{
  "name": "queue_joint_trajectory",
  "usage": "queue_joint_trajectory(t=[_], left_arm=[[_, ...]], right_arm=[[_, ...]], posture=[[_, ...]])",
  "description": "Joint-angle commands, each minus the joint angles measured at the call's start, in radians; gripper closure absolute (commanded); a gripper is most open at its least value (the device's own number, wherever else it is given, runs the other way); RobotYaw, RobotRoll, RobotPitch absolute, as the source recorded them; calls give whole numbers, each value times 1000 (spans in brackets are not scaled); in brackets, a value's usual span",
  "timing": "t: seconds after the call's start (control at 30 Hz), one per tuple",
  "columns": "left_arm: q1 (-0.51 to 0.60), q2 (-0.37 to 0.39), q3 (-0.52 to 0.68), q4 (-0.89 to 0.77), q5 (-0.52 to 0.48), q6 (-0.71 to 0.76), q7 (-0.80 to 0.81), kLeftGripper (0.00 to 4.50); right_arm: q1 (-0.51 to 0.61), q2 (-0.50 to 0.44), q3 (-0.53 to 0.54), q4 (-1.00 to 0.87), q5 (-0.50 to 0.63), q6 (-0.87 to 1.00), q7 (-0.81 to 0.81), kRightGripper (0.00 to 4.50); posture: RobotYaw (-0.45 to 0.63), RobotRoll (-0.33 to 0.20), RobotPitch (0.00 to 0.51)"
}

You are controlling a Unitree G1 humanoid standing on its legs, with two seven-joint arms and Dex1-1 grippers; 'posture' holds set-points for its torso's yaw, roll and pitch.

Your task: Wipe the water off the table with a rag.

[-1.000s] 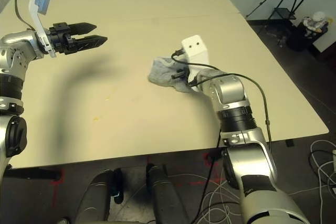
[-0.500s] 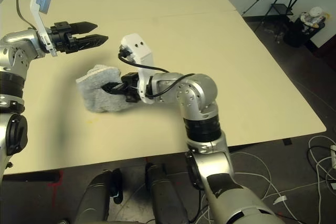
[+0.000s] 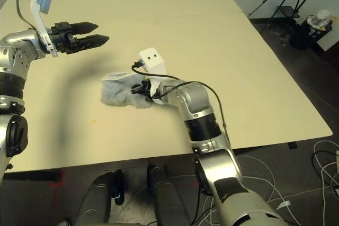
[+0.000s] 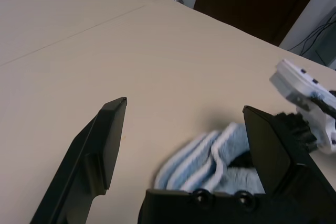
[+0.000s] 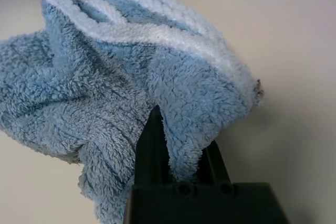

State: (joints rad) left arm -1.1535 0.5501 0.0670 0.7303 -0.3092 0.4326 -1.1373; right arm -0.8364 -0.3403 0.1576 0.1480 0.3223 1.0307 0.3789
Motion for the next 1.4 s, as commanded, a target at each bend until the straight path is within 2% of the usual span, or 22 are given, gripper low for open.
queue_joint_trajectory(t=[0.03,0.23,0.37,0.53,0.63,0.8,1.0,1.4], left_arm=[[-10,2,-8,21,16,-12,-5,0],[-28,-3,-2,62,22,-39,6,0],[-27,-2,35,92,18,-86,67,0],[-12,9,147,172,26,-277,343,0],[35,26,202,205,38,-388,493,0],[114,50,235,257,64,-501,619,0],[181,60,241,303,80,-561,662,0],[217,63,245,350,92,-624,711,0]], right_arm=[[15,-70,-24,57,-62,-47,0,4486],[-20,-146,-90,182,-115,-128,-25,4486],[-49,-165,-128,269,-140,-178,-41,4486],[-75,-168,-236,378,-152,-271,-126,4486],[-74,-177,-302,431,-151,-314,-181,4486],[-60,-184,-365,478,-150,-358,-232,4486],[-39,-136,-372,430,-133,-317,-236,4486],[-35,-55,-372,368,-131,-273,-237,4486]], posture=[[-48,0,217],[-60,0,217],[-64,0,216],[-58,0,214],[-44,0,212],[-36,0,210],[-37,0,208],[-26,0,203]])
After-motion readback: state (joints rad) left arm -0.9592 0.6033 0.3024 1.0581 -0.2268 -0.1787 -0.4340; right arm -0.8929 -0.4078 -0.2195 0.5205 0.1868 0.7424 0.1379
